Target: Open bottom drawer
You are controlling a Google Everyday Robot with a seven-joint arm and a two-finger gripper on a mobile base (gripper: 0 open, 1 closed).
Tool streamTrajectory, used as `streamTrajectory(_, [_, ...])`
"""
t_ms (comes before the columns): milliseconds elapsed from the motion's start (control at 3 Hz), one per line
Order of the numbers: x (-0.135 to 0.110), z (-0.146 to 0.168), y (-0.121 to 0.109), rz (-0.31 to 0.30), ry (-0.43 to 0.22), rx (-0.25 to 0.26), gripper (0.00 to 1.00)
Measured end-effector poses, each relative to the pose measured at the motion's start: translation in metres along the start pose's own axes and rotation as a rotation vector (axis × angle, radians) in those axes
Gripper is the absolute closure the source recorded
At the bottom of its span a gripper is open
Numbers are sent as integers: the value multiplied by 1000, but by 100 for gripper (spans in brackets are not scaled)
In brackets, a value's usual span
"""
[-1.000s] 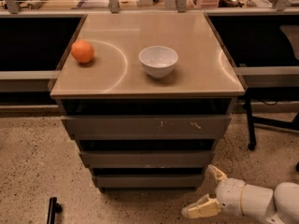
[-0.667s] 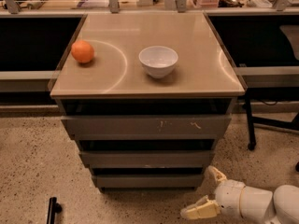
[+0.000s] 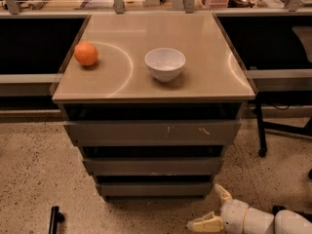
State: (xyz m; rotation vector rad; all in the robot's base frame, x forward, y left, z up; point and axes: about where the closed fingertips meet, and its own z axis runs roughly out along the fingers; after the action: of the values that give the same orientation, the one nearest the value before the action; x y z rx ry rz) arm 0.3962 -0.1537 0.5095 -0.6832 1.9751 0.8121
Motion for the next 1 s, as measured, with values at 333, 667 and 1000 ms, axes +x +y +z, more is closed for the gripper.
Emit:
streamTrajectory(333, [36,30,-15,85,-82,-84,0])
streamTrajectory(667, [72,67,-23,173,-118,-143,0])
streamTrajectory(1000, [79,73,-22,193,-127,-151,19])
